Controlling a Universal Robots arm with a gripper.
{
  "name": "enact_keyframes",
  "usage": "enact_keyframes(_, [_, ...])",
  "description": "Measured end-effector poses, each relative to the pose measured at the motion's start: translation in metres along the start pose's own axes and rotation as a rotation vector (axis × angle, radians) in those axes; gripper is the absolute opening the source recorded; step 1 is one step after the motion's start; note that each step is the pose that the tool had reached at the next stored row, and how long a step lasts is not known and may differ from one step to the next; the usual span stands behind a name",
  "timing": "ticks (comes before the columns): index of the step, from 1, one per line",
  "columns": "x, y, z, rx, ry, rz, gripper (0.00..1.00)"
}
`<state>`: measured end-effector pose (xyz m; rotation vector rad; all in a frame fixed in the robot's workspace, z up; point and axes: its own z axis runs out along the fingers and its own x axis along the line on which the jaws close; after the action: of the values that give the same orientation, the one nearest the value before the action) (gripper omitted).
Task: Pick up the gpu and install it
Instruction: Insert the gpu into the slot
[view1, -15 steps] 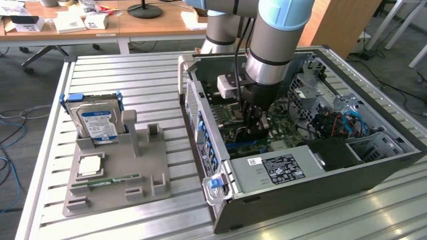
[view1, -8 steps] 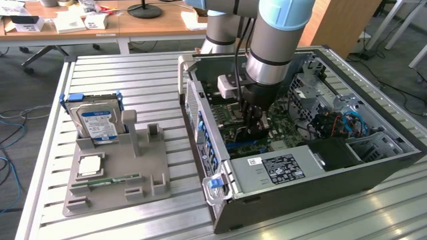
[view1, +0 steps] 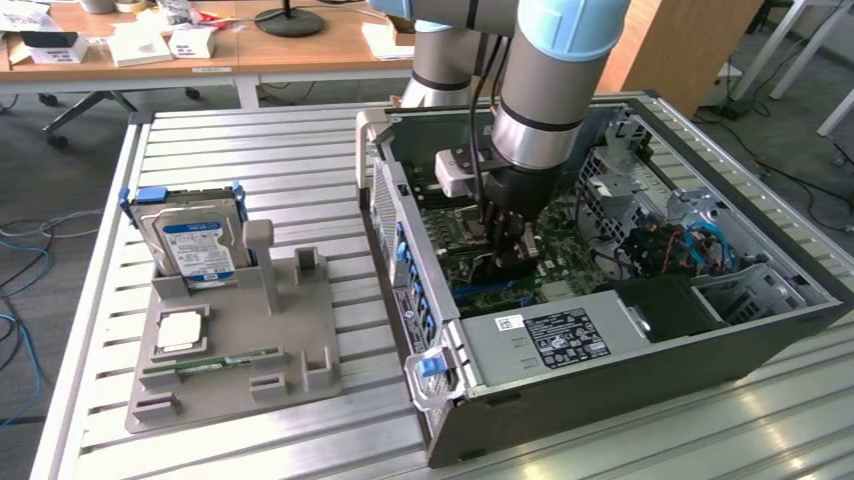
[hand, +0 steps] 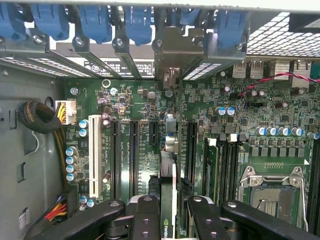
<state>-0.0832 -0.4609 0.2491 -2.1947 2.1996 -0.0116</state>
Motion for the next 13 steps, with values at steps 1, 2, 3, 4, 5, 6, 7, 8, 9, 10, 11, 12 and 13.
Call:
enact_keyframes(1, [0.0,0.0,0.0,0.0021,-0.0001,0.0,0.26])
enact_keyframes(2, [0.0,0.0001,0.0,0.0056,-0.0001,-0.002,0.26])
enact_keyframes(3, [0.0,0.0001,0.0,0.0091,-0.0001,-0.003,0.26])
enact_keyframes(4, [0.0,0.0,0.0,0.011,-0.0002,-0.005,0.26])
enact_keyframes(5, [0.0,-0.0001,0.0001,0.0115,-0.0003,-0.005,0.26])
enact_keyframes(6, [0.0,-0.0001,0.0001,0.0118,-0.0003,-0.005,0.26])
enact_keyframes(7, [0.0,0.0001,0.0,0.012,-0.0002,-0.005,0.26])
enact_keyframes(8, [0.0,0.0001,0.0,0.0121,-0.0001,-0.005,0.26])
enact_keyframes(9, [0.0,0.0002,0.0,0.0122,-0.0001,-0.005,0.26])
enact_keyframes(10, [0.0,0.0004,0.0,0.0128,-0.0001,-0.005,0.26])
enact_keyframes(11, [0.0,0.0006,-0.0001,0.0134,-0.0001,-0.005,0.26])
enact_keyframes(12, [0.0,0.0011,-0.0001,0.0147,0.0,-0.005,0.26])
enact_keyframes(13, [0.0,0.0017,-0.0001,0.0158,-0.0001,-0.006,0.26])
